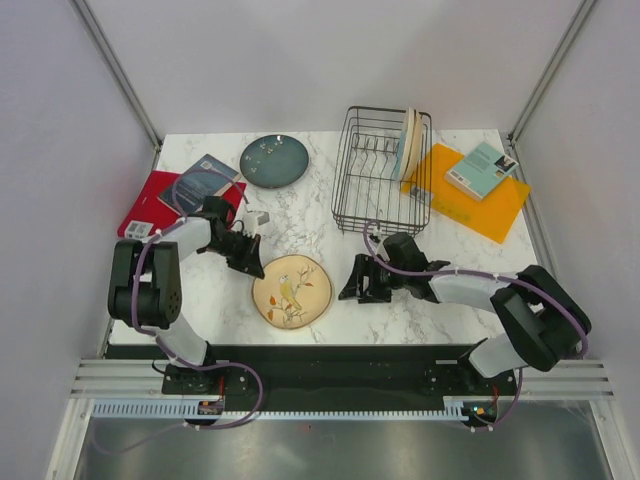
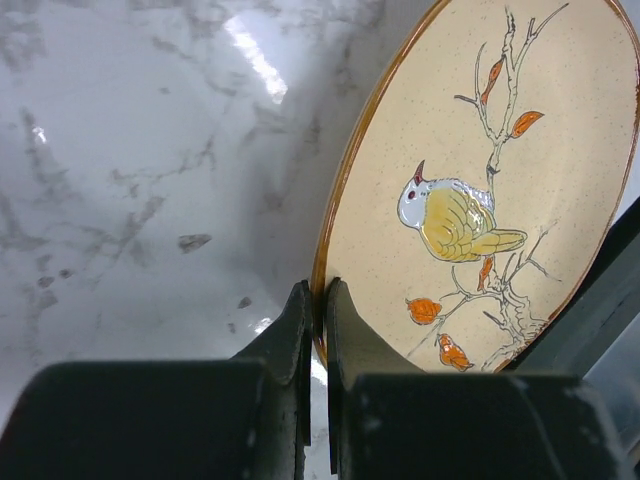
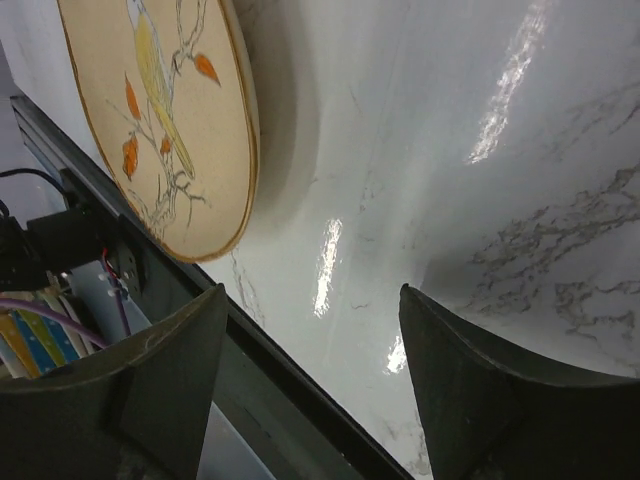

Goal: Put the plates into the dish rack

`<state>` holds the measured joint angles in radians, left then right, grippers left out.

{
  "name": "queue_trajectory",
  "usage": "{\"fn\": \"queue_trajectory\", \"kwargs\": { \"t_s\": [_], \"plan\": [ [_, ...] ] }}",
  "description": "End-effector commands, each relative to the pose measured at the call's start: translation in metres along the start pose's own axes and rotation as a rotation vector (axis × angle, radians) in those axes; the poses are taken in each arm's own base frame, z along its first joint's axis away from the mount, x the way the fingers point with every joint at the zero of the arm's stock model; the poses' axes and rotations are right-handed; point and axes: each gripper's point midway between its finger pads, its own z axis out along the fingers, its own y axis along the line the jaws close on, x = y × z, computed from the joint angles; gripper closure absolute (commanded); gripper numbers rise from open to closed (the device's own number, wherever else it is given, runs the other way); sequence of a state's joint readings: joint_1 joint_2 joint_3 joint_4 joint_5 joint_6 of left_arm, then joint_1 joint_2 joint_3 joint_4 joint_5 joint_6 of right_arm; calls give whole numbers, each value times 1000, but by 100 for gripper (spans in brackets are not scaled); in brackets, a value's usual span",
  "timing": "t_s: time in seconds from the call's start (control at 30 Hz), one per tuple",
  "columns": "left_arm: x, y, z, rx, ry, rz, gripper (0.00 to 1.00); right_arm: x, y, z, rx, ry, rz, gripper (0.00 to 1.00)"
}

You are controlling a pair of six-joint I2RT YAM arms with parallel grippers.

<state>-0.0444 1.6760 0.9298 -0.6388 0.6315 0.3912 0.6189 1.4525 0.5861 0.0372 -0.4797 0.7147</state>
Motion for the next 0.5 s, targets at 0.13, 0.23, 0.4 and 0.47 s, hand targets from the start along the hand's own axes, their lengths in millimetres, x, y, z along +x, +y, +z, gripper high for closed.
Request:
{"fn": "queue_trajectory", "kwargs": {
  "t_s": [0.13, 0.23, 0.4, 0.47],
  "plan": [
    [9, -30, 17, 42, 122, 120, 98, -23, 13, 25, -105, -88, 208, 23],
    [3, -31, 22, 58, 124, 79, 98, -22, 16, 39, -119, -68, 206, 23],
    [-8, -36, 24, 82, 107, 44, 98, -5, 24, 59, -108, 16, 195, 23],
    [-11, -37, 25, 91, 103, 33, 98, 5, 22, 62, -92, 54, 202, 23]
  ]
}}
